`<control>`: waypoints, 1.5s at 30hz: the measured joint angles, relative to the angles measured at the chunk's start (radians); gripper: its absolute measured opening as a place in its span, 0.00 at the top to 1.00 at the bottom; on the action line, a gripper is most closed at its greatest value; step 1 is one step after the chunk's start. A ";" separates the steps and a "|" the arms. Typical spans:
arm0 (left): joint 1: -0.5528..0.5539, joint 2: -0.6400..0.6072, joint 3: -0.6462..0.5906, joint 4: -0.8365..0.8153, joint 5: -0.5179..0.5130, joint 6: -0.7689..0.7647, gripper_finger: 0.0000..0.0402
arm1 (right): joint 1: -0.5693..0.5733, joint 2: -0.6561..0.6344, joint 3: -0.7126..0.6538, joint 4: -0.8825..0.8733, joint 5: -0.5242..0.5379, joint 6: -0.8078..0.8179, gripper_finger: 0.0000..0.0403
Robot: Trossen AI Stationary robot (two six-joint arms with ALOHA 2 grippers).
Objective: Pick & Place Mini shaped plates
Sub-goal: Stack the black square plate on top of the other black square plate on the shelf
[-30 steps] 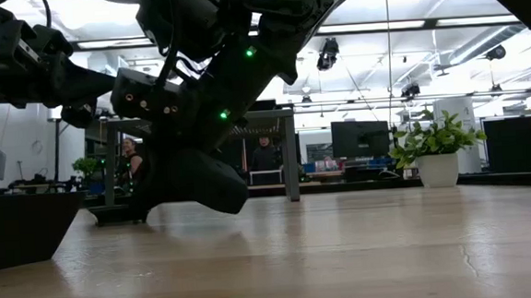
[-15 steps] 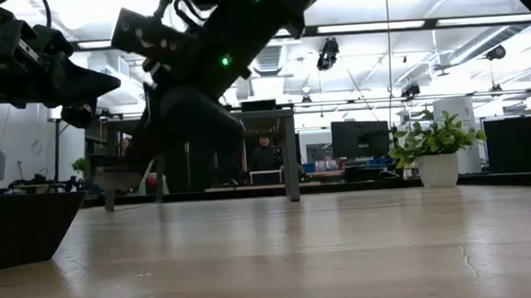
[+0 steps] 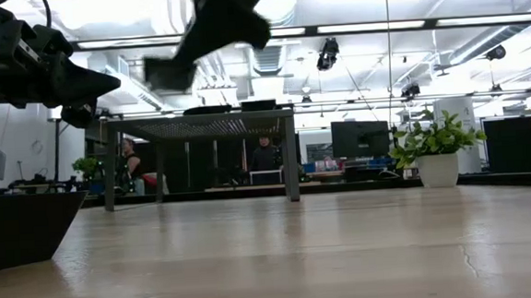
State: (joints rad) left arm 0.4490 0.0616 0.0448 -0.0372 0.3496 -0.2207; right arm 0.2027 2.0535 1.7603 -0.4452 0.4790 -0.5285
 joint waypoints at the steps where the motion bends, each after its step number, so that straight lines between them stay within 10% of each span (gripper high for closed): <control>1: 0.000 0.000 0.000 0.000 0.000 0.000 0.99 | -0.009 -0.019 0.000 -0.019 0.010 0.004 0.98; 20: 0.000 0.001 0.000 0.000 0.000 0.000 0.99 | -0.295 -0.156 -0.021 -0.281 0.120 0.097 0.98; 45: 0.000 0.001 0.000 0.000 0.000 0.000 0.99 | -0.302 -0.134 -0.081 -0.208 0.131 0.030 0.91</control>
State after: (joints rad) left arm 0.4489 0.0628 0.0448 -0.0372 0.3496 -0.2208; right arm -0.0997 1.9194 1.6791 -0.6533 0.6097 -0.4989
